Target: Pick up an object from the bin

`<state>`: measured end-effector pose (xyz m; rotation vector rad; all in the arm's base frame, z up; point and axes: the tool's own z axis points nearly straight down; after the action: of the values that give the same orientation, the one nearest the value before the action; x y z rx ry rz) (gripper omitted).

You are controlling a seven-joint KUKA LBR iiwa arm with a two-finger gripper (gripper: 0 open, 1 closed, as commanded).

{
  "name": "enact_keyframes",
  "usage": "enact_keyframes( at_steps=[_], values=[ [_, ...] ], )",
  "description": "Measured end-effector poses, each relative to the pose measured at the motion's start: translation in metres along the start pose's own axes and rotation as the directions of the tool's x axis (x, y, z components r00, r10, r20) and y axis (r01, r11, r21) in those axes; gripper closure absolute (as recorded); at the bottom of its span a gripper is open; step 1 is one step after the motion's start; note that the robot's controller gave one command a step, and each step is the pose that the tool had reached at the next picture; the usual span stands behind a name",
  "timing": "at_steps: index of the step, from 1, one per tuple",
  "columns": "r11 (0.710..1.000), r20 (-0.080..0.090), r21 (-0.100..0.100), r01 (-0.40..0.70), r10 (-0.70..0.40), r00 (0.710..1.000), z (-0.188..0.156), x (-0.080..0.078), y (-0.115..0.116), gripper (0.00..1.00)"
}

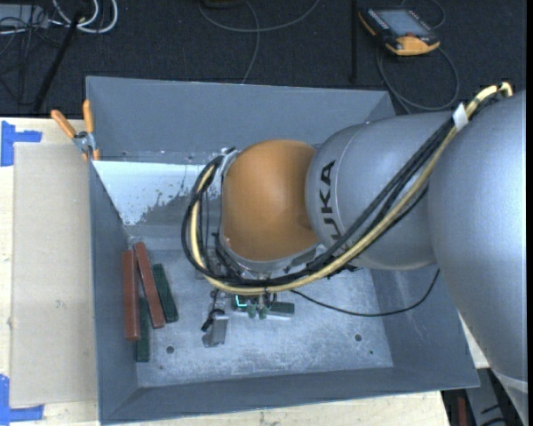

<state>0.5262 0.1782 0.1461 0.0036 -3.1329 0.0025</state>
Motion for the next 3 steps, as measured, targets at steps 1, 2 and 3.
enact_keyframes(
  at_steps=[1,2,3],
  values=[
    [1.0,0.002,0.002,0.017,-0.017,1.0,0.08,-0.026,-0.124,0.0],
    [0.997,0.009,-0.002,-0.075,0.075,0.997,0.046,-0.015,-0.128,0.0],
    [0.975,0.008,-0.003,-0.224,0.224,0.975,0.039,-0.014,-0.117,0.0]
  ],
)
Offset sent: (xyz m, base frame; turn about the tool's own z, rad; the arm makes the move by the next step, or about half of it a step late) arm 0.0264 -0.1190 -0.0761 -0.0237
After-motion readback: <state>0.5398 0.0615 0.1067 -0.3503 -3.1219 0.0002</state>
